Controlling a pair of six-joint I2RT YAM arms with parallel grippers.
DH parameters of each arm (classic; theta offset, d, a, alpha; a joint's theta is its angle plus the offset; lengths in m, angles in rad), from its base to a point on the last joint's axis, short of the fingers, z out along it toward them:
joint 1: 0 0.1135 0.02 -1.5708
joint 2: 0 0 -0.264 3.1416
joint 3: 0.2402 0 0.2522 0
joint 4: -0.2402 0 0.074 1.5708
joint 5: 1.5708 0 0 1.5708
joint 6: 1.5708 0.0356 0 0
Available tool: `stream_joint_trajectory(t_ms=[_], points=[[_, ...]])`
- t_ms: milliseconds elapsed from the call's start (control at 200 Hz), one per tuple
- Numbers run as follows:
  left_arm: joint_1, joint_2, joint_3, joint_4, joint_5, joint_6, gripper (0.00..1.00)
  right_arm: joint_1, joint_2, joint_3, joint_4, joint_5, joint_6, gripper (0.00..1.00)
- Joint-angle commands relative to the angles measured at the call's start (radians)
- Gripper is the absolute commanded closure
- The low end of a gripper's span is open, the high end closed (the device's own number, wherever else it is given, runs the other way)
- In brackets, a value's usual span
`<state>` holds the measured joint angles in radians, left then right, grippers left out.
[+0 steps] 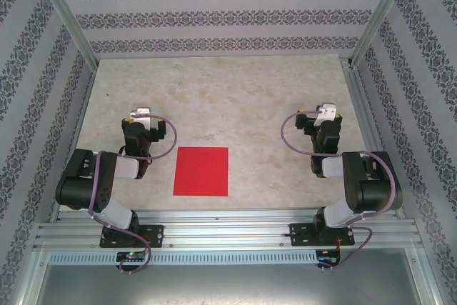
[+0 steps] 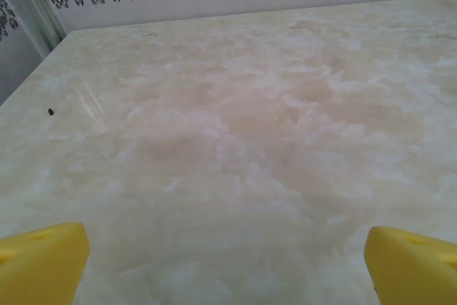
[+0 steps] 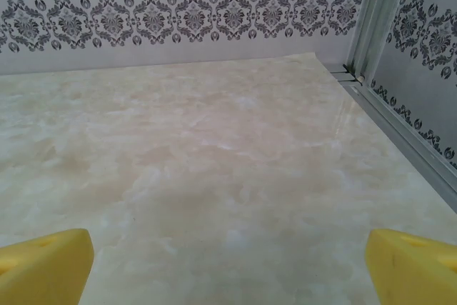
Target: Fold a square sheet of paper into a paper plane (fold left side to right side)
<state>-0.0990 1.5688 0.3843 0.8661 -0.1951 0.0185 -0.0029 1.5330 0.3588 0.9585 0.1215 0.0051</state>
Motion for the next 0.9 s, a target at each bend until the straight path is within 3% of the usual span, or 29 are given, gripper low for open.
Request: stream_joint_trajectory(t_ms=[0, 540, 704, 894], points=[[0.005, -0.009, 0.014, -0.004, 0.017, -0.008, 0.00, -0.008, 0.002, 0.002, 0.033, -0.014, 0.010, 0.02], [0.005, -0.032, 0.022, -0.029, 0.011, -0.012, 0.00, -0.014, -0.001, 0.002, 0.029, -0.023, 0.015, 0.02], [0.005, -0.285, 0.177, -0.514, 0.003, -0.079, 0.00, -0.013, -0.132, 0.076, -0.227, 0.086, 0.056, 0.02], [0.004, -0.402, 0.398, -1.062, 0.203, -0.353, 0.00, 0.014, -0.324, 0.260, -0.826, 0.075, 0.259, 0.02]])
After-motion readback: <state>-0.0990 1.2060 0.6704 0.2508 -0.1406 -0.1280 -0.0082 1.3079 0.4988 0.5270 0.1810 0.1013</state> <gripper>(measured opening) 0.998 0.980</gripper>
